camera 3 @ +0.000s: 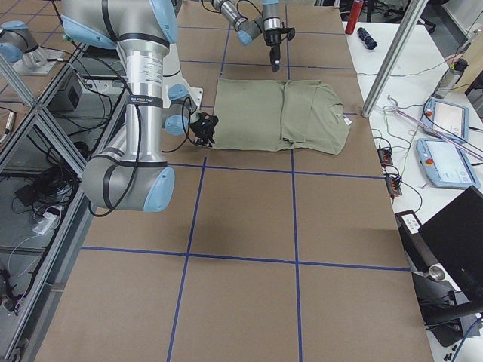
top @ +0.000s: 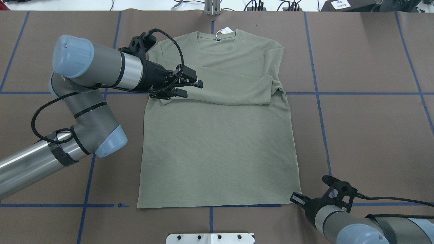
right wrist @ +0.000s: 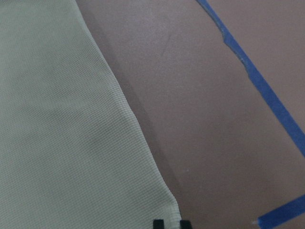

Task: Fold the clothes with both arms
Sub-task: 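Release the sleeve with the left gripper while the right gripper moves to the hem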

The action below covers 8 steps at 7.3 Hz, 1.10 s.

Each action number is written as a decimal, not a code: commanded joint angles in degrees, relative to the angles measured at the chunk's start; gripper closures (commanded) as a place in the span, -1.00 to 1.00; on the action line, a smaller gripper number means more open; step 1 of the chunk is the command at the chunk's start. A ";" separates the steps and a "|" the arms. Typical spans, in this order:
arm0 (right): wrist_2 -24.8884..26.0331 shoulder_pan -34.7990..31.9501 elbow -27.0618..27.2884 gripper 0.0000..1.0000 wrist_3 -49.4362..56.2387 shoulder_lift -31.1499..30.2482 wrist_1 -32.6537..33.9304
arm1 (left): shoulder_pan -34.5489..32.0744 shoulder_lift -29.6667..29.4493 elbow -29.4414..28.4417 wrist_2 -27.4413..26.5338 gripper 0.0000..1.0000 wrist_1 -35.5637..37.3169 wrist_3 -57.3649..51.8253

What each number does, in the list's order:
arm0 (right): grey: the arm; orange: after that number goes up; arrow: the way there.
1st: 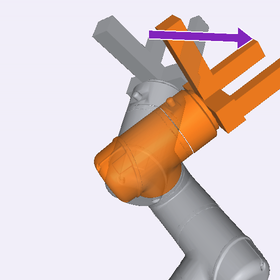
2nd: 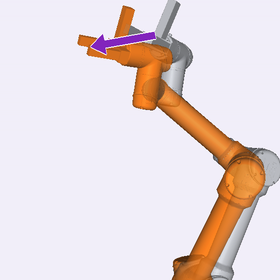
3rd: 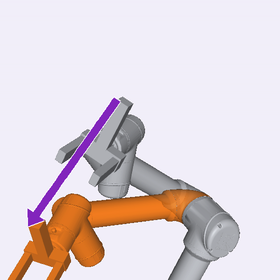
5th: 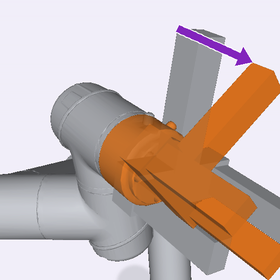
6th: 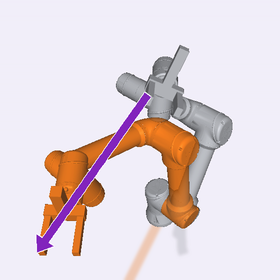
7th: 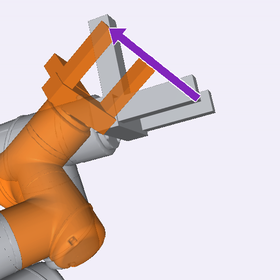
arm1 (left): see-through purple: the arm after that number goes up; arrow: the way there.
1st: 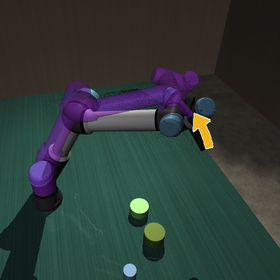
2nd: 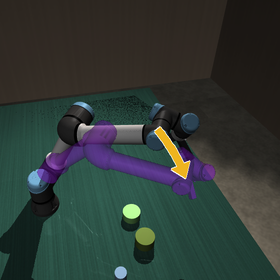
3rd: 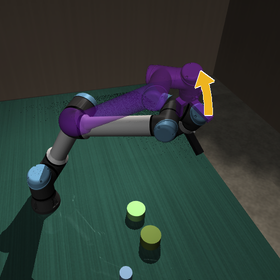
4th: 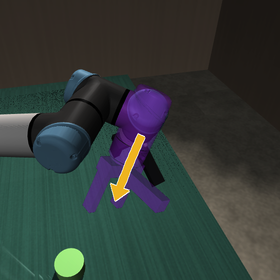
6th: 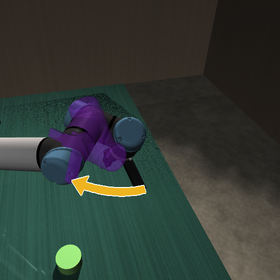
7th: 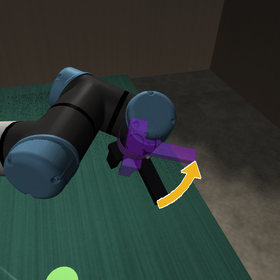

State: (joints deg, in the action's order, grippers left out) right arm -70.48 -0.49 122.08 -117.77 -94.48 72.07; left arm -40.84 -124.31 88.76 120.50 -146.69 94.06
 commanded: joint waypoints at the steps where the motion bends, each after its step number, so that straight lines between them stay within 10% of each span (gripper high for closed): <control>1: -0.10 -0.04 0.17 1.00 0.00 -0.09 0.00 | 0.06 -0.06 0.09 -0.09 -0.44 0.17 0.42; 3: -0.18 -0.21 1.57 1.00 0.09 -0.09 0.00 | 0.32 0.12 1.14 -2.00 -0.45 6.01 3.47; 6: -0.97 -0.39 2.28 1.00 0.09 -0.18 0.00 | 12.86 1.43 17.09 -20.70 -0.45 38.57 3.59; 8: -1.06 -0.39 2.37 1.00 0.09 -0.18 0.00 | 21.46 11.66 27.91 -29.21 -0.45 42.62 5.77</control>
State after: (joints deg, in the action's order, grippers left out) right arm -71.41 -0.86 124.36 -117.69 -94.66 72.07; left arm -24.89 -118.74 110.28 97.30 -107.45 98.44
